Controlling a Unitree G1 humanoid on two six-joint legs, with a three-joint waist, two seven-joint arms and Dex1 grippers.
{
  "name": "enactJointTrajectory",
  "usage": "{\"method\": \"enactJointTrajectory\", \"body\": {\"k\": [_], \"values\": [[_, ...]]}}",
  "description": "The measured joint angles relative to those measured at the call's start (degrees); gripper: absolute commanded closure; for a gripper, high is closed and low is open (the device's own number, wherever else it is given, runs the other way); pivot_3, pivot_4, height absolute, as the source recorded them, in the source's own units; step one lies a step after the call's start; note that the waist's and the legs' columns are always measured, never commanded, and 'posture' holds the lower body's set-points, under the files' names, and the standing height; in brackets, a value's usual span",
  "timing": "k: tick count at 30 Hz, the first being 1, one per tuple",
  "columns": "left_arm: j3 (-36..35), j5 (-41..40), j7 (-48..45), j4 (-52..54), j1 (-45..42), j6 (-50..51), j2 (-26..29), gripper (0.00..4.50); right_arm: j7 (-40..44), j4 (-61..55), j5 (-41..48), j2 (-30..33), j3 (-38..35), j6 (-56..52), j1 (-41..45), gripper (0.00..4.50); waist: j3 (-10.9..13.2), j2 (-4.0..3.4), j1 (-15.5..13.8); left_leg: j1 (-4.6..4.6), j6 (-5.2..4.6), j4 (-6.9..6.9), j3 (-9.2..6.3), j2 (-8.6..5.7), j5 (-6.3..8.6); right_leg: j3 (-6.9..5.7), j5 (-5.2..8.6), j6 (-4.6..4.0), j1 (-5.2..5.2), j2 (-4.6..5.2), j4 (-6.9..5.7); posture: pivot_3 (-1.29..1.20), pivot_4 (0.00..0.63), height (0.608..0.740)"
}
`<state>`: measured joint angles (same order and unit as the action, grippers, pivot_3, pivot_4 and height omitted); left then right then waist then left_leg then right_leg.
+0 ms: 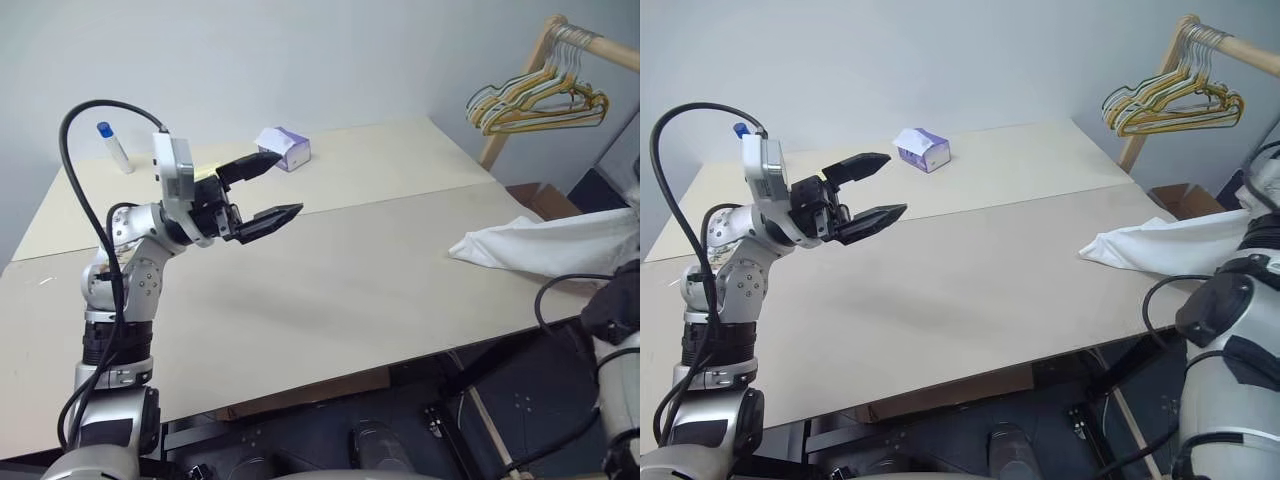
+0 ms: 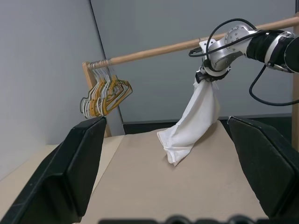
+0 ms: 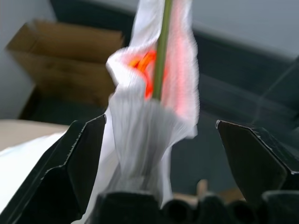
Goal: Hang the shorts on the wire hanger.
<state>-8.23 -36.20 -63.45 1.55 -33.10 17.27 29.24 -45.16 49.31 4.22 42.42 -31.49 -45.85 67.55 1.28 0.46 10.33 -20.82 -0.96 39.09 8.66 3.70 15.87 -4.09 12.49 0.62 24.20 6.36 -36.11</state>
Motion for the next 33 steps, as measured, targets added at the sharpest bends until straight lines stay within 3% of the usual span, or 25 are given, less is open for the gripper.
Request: {"method": "enactJointTrajectory", "body": {"k": [8,14,19,23,33], "values": [[-1.0,-0.6,0.4,0.0,0.1,0.0,0.0,0.0,-4.6,-18.8,-13.3,-7.0,14.4,3.1,-7.2,0.04,0.0,-0.01,0.1,0.19,0.1,-0.04,0.13,0.03,-0.06,0.02,0.05,0.09,-0.02,-0.03,-0.1,-0.12,0.0,0.74],[-2.1,-1.6,0.7,0.9,2.1,0.0,0.7,0.0,1.3,-24.8,-15.8,-12.3,20.3,4.3,-9.1,0.04,0.0,-0.01,0.0,0.35,0.1,-0.09,0.28,0.05,-0.06,0.01,0.04,0.09,-0.06,-0.07,-0.12,-0.11,0.0,0.74],[-4.3,-1.6,1.4,2.5,8.0,0.3,4.4,0.0,14.2,-28.8,-18.4,-13.0,30.3,6.8,-14.8,0.04,0.0,0.0,-0.1,0.31,0.09,-0.18,0.33,0.08,-0.06,0.03,0.03,0.08,0.03,-0.1,-0.09,-0.05,0.0,0.74],[-6.1,-0.5,3.4,5.4,14.8,0.5,7.7,0.0,29.7,-36.1,-14.8,-12.7,32.8,10.9,-19.1,0.04,0.0,0.01,-1.1,0.33,0.06,-0.25,0.34,0.09,-0.02,0.03,0.01,0.04,0.02,-0.12,-0.01,-0.01,0.0,0.74],[-9.0,2.8,10.7,11.2,28.3,2.5,10.5,0.0,64.0,-45.9,-11.7,-7.1,43.4,16.8,-30.1,0.04,0.1,0.17,-7.0,0.27,-0.16,-0.24,0.43,0.11,0.12,-0.06,-0.12,-0.22,0.11,-0.12,0.03,0.11,0.0,0.74]]}}
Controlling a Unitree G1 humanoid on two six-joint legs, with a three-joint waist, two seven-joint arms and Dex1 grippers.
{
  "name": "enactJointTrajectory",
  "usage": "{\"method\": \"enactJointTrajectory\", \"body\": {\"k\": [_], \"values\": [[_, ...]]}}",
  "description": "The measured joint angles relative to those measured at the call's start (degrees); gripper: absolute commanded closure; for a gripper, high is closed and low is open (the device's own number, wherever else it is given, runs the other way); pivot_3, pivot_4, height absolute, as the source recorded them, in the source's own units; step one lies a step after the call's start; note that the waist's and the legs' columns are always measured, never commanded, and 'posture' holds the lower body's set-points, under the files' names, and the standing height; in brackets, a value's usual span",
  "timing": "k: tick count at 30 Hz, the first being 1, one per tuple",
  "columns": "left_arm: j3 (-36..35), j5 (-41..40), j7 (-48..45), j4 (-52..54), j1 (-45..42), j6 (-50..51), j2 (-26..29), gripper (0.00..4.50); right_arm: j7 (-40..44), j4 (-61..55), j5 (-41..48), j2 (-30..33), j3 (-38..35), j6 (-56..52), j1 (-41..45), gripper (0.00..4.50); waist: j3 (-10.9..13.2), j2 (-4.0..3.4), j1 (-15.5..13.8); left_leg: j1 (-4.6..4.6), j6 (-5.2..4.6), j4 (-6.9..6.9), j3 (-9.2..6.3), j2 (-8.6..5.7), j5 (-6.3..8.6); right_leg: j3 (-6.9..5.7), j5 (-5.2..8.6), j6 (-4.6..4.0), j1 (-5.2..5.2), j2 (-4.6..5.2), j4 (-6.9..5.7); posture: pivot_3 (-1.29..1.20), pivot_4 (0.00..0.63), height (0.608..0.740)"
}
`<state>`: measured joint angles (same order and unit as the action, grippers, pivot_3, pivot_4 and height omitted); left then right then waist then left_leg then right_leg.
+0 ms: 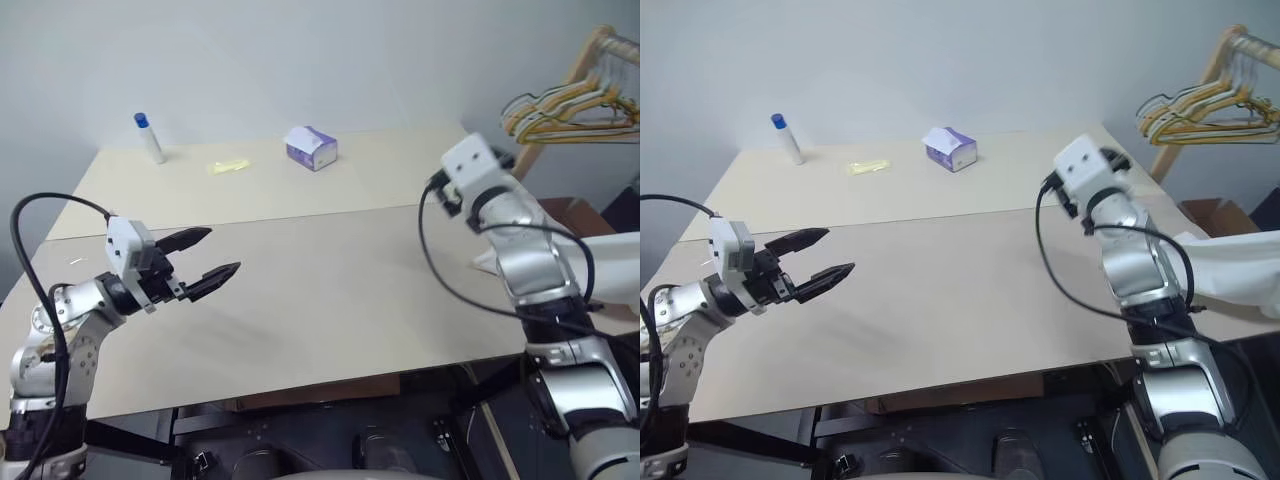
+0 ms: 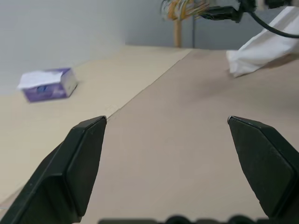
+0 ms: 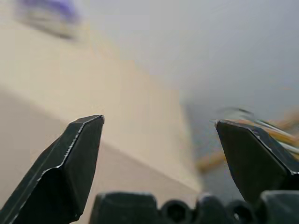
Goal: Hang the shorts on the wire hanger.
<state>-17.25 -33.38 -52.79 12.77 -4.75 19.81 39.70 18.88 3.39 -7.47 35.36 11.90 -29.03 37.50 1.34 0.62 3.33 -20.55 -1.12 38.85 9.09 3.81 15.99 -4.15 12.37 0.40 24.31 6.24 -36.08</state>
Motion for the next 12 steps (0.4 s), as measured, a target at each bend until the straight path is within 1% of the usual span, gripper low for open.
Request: {"method": "enactJointTrajectory", "body": {"k": [2,6,8,12], "values": [[-0.3,0.0,0.9,1.3,1.7,0.1,0.0,0.0,5.0,-2.4,0.2,0.5,1.9,1.7,-3.0,0.04,0.0,0.01,-1.3,-0.02,0.01,0.0,0.01,0.0,0.01,-0.02,-0.02,-0.05,0.02,0.0,0.01,0.11,0.0,0.74],[-0.3,1.6,2.0,2.1,4.7,0.0,0.0,0.0,11.5,-4.2,-0.5,2.7,4.7,5.6,-5.8,0.04,0.0,0.03,-2.9,-0.1,0.0,0.02,0.02,-0.01,0.01,-0.08,-0.01,-0.04,0.07,0.0,0.02,0.13,0.0,0.74],[-0.1,2.0,2.5,2.1,5.3,0.0,0.0,0.0,13.4,-4.4,-1.2,3.2,5.2,7.4,-6.2,0.04,0.0,0.09,-3.5,-0.1,-0.1,0.02,0.01,0.0,0.07,-0.13,-0.01,-0.03,0.07,0.0,0.02,0.13,0.0,0.74],[0.3,2.9,2.8,2.2,5.3,-0.5,-0.2,0.0,14.3,-4.3,-2.7,2.8,5.5,8.8,-6.2,0.04,0.0,0.13,-4.1,-0.1,-0.19,0.02,0.01,0.02,0.12,-0.18,-0.01,-0.04,0.07,-0.01,0.01,0.13,0.0,0.74]]}}
